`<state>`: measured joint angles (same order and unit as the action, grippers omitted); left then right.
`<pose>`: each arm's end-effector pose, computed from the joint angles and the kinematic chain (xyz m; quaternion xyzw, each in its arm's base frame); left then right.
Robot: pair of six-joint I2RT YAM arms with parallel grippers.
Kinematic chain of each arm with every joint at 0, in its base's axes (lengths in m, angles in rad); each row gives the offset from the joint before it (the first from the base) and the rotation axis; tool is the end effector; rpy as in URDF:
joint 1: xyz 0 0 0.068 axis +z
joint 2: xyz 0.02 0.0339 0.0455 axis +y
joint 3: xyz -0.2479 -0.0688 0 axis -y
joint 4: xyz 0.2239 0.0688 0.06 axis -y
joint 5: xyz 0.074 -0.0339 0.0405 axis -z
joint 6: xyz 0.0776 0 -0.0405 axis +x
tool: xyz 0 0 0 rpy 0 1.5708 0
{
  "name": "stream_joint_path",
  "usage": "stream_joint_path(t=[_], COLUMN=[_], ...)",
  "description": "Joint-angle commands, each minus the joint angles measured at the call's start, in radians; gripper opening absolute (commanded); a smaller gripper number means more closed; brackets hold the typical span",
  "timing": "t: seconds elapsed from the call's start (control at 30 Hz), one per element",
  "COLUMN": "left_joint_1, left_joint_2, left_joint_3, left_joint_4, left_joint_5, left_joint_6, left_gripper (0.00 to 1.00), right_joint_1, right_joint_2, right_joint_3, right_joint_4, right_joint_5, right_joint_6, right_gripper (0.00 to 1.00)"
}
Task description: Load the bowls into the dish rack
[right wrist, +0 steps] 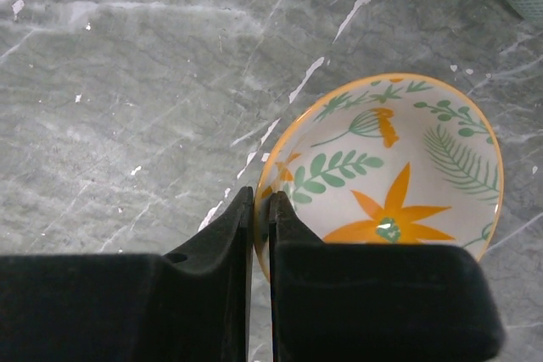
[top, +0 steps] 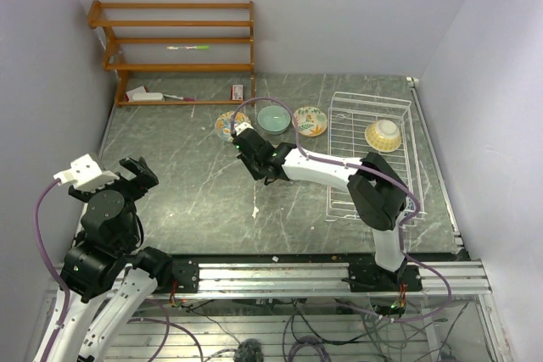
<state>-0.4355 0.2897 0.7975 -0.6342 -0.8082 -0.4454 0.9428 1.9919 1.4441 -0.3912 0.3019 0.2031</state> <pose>0.0921 0.0190 0.3295 -0.2633 0.6886 0.0077 0.6756 0.2720 0.3354 0.1548 -0.2961 0.8931 0.0464 0.3356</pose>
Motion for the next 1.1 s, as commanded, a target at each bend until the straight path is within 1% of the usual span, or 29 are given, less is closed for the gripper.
stream_joint_path(t=[0.0,0.13,0.3,0.37,0.53,0.63,0.73,0.8,0.9,0.97,1.07], left_joint_1=[0.007,0.007,0.008,0.007,0.007,0.007,0.007,0.007,0.007,0.007,0.007], left_joint_2=[-0.003,-0.006,-0.012,-0.012,-0.013,-0.014,-0.014,-0.015,-0.015,-0.014,-0.011], left_joint_3=[0.007,0.008,0.008,0.008,0.008,0.007,0.006,0.006,0.006,0.006,0.006], left_joint_4=[0.002,-0.001,-0.001,-0.001,-0.002,-0.001,0.003,0.004,0.005,0.006,0.008], left_joint_5=[-0.018,-0.014,-0.013,-0.013,-0.011,-0.010,-0.009,-0.007,-0.007,-0.005,-0.002], left_joint_6=[-0.011,-0.012,-0.015,-0.014,-0.015,-0.017,-0.014,-0.014,-0.012,-0.013,-0.012], left_gripper=[0.98,0.98,0.98,0.98,0.98,0.98,0.98,0.98,0.98,0.98,0.98], right_joint_1=[0.001,-0.015,-0.029,-0.037,-0.072,-0.112,-0.193,-0.266,-0.358,-0.407,-0.493], right_joint_2=[-0.086,-0.169,-0.192,-0.215,-0.263,-0.337,-0.428,-0.486,-0.545,-0.589,-0.665], right_joint_3=[-0.037,-0.088,-0.106,-0.133,-0.174,-0.208,-0.261,-0.304,-0.340,-0.358,-0.377], right_joint_4=[0.059,0.133,0.142,0.173,0.213,0.246,0.314,0.372,0.418,0.431,0.410], right_joint_5=[-0.066,-0.084,-0.105,-0.132,-0.164,-0.208,-0.335,-0.499,-0.656,-0.716,-0.743], right_joint_6=[0.029,0.060,0.074,0.093,0.128,0.141,0.177,0.216,0.261,0.277,0.291], right_gripper=[0.00,0.00,0.00,0.00,0.00,0.00,0.00,0.00,0.00,0.00,0.00])
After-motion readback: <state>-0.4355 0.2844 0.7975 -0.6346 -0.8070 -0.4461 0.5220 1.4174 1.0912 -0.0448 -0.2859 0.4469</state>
